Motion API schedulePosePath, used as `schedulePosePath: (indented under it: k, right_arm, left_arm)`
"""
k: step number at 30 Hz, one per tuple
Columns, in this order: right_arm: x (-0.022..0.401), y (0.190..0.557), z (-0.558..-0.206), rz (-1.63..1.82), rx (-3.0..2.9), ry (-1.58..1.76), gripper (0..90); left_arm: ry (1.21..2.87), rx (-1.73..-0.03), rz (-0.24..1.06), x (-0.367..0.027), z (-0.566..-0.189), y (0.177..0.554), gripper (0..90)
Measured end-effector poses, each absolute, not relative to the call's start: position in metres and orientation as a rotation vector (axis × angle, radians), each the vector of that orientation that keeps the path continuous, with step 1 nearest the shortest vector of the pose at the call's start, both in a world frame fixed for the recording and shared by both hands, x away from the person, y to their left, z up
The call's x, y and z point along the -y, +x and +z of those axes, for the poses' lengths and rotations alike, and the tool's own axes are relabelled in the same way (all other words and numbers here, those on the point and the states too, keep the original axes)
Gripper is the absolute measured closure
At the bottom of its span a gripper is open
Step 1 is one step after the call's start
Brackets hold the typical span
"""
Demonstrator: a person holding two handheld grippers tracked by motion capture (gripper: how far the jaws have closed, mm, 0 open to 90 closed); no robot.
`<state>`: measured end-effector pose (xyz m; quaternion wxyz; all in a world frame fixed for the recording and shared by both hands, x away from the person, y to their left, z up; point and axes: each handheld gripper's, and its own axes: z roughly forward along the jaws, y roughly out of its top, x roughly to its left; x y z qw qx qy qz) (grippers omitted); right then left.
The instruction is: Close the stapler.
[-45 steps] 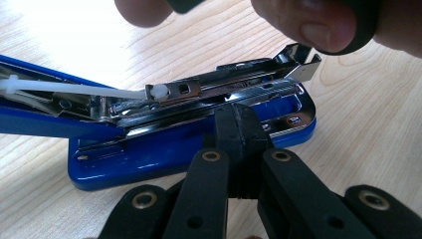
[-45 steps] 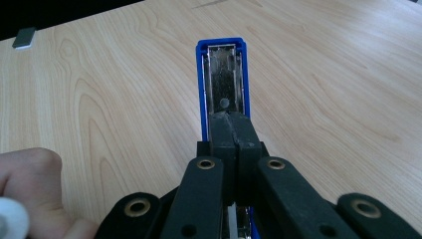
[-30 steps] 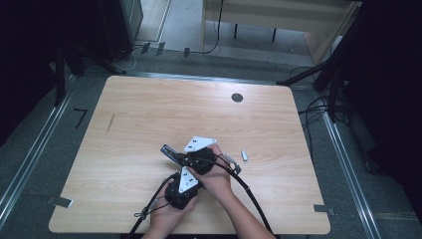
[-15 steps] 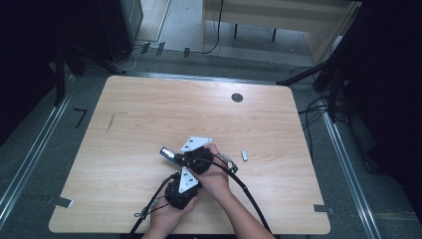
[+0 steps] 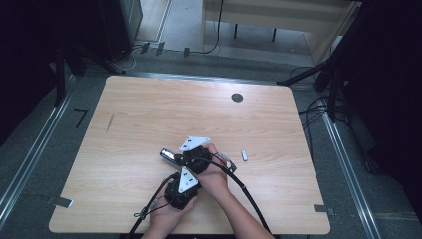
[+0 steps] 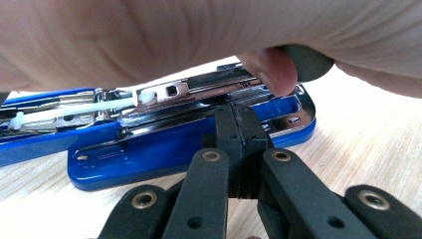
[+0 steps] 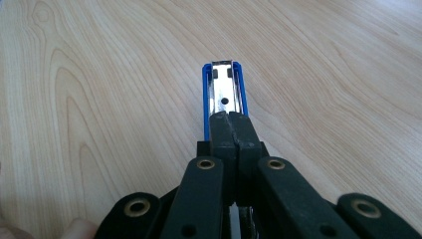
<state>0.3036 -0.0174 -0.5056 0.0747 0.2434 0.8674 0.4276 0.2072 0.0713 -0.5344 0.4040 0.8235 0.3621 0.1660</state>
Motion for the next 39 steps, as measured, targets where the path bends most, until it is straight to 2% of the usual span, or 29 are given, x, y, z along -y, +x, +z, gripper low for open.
schedulePosePath:
  k: [18,39]
  right_arm:
    - [0.025,0.300,-0.498,1.300,-2.567,0.721,90.0]
    - [0.076,0.310,-0.484,1.349,-2.445,0.831,90.0]
  left_arm:
    - [2.077,-0.919,0.410,-0.072,-0.534,0.208,90.0]
    - [2.077,-0.920,0.410,-0.072,-0.534,0.208,90.0]
